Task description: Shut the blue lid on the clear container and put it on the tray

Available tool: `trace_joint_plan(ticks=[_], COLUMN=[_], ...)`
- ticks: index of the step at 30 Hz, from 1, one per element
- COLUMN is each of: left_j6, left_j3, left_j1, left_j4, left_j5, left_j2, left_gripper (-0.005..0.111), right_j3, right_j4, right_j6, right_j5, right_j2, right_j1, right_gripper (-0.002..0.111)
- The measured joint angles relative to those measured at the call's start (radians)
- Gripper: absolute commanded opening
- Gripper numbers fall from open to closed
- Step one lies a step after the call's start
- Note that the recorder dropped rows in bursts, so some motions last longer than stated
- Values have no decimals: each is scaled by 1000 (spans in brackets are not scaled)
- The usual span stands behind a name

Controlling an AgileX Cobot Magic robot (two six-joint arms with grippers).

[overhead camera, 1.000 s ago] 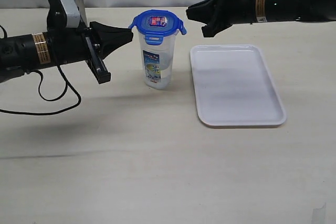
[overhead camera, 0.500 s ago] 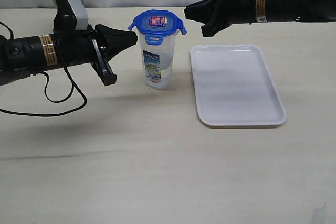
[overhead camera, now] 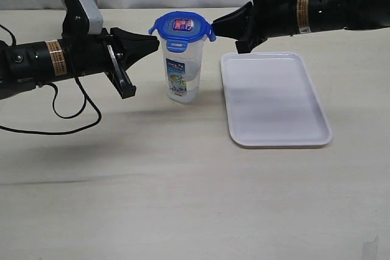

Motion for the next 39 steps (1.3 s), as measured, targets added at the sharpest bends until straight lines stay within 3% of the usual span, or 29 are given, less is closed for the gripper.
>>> trace_joint_plan(ticks=[30, 39], left_j6=[4, 23], left_j3=[0, 0], left_j1=[0, 0], left_j4=[-39, -23], left_j5=[5, 91], left_j2=[0, 0], left_gripper=[0, 0], right_j3=[0, 0], right_j4=[-75, -87], right_j6=[71, 71], right_j5=[-25, -3], right_j2=[0, 0], right_j1=[0, 0], right_gripper=[4, 4])
